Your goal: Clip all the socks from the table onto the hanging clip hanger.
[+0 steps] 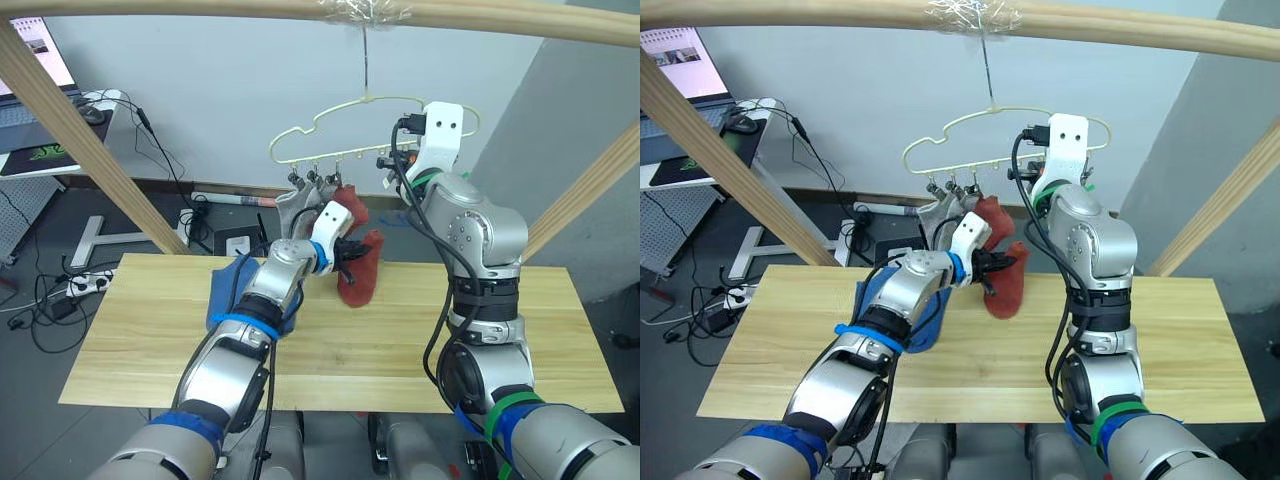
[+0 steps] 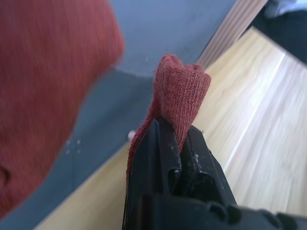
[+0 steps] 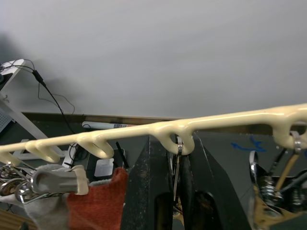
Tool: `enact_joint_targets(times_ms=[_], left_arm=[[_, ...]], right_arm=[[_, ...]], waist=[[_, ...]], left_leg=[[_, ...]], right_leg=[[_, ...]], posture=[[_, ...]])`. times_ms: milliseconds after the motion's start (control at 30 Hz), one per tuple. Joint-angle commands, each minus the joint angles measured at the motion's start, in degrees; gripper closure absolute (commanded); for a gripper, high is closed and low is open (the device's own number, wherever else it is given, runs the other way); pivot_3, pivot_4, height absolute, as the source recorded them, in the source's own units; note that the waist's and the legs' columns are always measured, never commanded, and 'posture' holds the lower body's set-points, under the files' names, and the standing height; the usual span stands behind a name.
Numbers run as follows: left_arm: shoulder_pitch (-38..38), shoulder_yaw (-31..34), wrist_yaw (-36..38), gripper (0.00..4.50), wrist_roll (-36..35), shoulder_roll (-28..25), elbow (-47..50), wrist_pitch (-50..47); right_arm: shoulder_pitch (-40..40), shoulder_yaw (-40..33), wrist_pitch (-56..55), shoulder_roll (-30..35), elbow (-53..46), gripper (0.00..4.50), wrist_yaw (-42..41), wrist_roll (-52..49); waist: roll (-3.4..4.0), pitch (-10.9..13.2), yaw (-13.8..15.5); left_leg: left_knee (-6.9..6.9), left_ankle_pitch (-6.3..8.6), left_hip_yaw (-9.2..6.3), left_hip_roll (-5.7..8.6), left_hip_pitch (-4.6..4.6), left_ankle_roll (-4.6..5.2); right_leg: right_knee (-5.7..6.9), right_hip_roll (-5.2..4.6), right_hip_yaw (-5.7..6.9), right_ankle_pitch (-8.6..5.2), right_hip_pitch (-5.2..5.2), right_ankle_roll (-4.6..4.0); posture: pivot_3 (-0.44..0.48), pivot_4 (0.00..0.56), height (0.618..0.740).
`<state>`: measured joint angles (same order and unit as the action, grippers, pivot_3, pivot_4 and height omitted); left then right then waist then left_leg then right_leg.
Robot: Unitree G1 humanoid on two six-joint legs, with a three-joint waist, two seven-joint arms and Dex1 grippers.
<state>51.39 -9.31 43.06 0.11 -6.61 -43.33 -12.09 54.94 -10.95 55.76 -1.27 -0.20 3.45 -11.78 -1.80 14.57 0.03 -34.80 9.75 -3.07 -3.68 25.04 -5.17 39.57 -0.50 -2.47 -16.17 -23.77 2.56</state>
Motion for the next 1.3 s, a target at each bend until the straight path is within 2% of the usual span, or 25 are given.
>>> enact_joint_targets(times_ms=[33,467,1300], left_arm=[[2.8,1.2,-0.6,4.46,-1.2,0.9,1.0,0.2],[7.5,3.7,-2.1,4.46,-3.0,2.0,-0.7,-0.2],[7.6,3.4,-0.5,4.46,-5.3,0.8,7.7,-5.3]], right_arm=[[2.7,0.0,-0.5,-0.7,-5.2,4.5,0.0,-2.0],[1.4,0.1,0.2,-2.0,-5.5,4.5,0.4,-2.7],[-0.2,1.6,-0.7,-0.8,-5.3,4.5,-0.4,-1.9]], waist=[[0.0,0.0,-0.2],[0.0,0.0,-0.2],[0.0,0.0,-0.2]], left_leg=[[0.0,0.0,0.0,0.0,0.04,0.0],[-0.04,-0.01,0.02,0.0,0.38,0.0],[-0.07,-0.03,0.01,0.0,0.39,0.01]], right_leg=[[0.01,0.0,0.0,0.0,-0.04,0.0],[0.13,0.01,-0.02,0.0,-0.42,0.0],[0.21,0.01,-0.01,0.0,-0.43,0.0]], posture=[[0.103,0.186,0.74],[0.105,0.186,0.74],[0.114,0.189,0.74]])
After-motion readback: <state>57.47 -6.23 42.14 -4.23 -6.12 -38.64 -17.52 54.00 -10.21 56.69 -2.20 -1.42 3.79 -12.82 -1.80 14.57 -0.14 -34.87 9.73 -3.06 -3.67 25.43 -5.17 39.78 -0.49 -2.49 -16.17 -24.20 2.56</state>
